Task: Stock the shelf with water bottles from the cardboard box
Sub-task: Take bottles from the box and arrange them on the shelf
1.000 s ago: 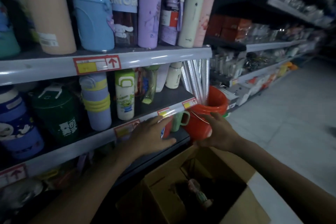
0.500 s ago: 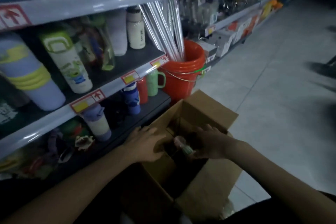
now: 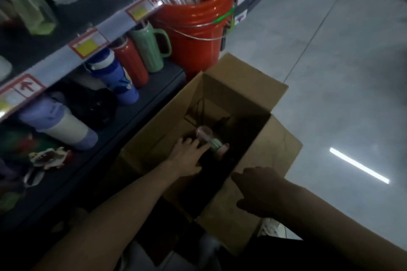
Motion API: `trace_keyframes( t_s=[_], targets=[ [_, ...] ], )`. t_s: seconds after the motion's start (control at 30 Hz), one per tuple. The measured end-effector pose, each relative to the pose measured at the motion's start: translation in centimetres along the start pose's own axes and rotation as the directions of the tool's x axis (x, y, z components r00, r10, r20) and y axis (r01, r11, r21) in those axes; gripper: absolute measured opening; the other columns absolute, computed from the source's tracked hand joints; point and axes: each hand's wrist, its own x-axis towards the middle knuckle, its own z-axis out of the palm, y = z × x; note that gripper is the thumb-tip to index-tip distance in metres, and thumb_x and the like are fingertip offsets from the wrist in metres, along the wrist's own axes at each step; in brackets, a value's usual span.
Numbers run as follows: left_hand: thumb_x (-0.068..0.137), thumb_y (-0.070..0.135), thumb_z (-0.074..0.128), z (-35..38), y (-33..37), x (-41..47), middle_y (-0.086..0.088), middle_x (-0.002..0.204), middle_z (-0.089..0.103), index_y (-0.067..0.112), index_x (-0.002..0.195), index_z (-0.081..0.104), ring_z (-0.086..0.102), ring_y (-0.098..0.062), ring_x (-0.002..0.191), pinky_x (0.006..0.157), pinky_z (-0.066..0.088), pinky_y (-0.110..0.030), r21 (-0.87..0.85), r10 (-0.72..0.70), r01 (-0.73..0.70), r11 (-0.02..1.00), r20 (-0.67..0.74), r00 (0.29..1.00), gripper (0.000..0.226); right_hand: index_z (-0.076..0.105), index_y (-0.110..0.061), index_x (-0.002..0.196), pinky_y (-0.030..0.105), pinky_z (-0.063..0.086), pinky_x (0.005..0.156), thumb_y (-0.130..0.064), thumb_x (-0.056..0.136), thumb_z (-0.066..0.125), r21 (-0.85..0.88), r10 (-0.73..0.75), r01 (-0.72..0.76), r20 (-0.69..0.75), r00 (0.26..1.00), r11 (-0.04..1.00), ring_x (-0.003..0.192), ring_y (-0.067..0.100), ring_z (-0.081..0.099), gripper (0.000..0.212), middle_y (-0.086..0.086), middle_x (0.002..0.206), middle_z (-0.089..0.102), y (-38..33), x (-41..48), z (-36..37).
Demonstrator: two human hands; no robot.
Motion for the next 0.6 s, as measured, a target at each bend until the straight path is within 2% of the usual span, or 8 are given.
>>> trace_keyframes(
  t_s=[0.1, 0.23, 0.4, 0.53, 0.6],
  targets=[
    [0.091, 0.04, 0.066, 0.3, 0.6, 3.5, -0.014, 0.161, 0.025, 0.026, 0.16, 0.016, 0.024, -0.035, 0.148, 0.12, 0.02, -0.054, 0.113, 0.082, -0.079, 0.991, -0.028, 0.996, 0.087, 0.052, -0.017, 0.137, 0.039, 0.056, 0.086, -0.038, 0.1, 0.057, 0.007, 0.018, -0.018, -0.006, 1.0, 1.0, 0.104, 0.025, 0.065, 0.043, 0.006, 0.12, 0.065, 1.0, 0.2, 0.6],
    [0.085, 0.04, 0.071, 0.5, 1.8, 7.1, -0.014, 0.159, 0.029, 0.026, 0.16, 0.016, 0.028, -0.036, 0.145, 0.117, 0.023, -0.057, 0.271, 0.126, -0.118, 0.955, -0.015, 0.992, 0.094, 0.052, -0.016, 0.135, 0.037, 0.051, 0.08, -0.039, 0.101, 0.056, 0.007, 0.031, -0.031, -0.021, 0.999, 1.0, 0.102, 0.026, 0.065, 0.041, 0.006, 0.117, 0.064, 2.3, 0.2, 1.1],
    [0.083, 0.023, 0.071, 1.2, 3.1, 10.1, -0.008, 0.15, 0.043, 0.017, 0.158, 0.021, 0.038, -0.031, 0.138, 0.114, 0.029, -0.048, 0.296, 0.14, -0.139, 0.945, 0.019, 0.99, 0.09, 0.056, -0.016, 0.128, 0.037, 0.05, 0.081, -0.035, 0.1, 0.059, 0.013, 0.041, -0.041, -0.035, 0.999, 0.999, 0.1, 0.025, 0.066, 0.034, 0.005, 0.113, 0.066, 2.9, 0.2, 1.8],
    [0.083, 0.021, 0.069, 1.0, 3.4, 10.5, -0.006, 0.138, 0.052, 0.018, 0.14, 0.042, 0.046, -0.028, 0.128, 0.107, 0.032, -0.043, 0.268, 0.145, -0.144, 0.953, 0.015, 0.989, 0.064, 0.056, -0.016, 0.128, 0.038, 0.05, 0.081, -0.033, 0.1, 0.058, 0.011, 0.032, -0.031, -0.071, 0.997, 0.999, 0.101, 0.027, 0.066, 0.032, 0.007, 0.115, 0.066, 2.9, 0.3, 1.6],
    [0.082, 0.026, 0.072, 1.1, 2.9, 10.1, -0.006, 0.137, 0.053, 0.02, 0.142, 0.043, 0.048, -0.028, 0.127, 0.109, 0.033, -0.044, 0.262, 0.171, -0.162, 0.951, -0.012, 0.985, 0.068, 0.057, -0.015, 0.129, 0.039, 0.051, 0.083, -0.031, 0.101, 0.057, 0.024, 0.031, -0.03, -0.083, 0.996, 0.999, 0.102, 0.026, 0.066, 0.032, 0.007, 0.116, 0.066, 2.8, 0.4, 1.5]
  ],
)
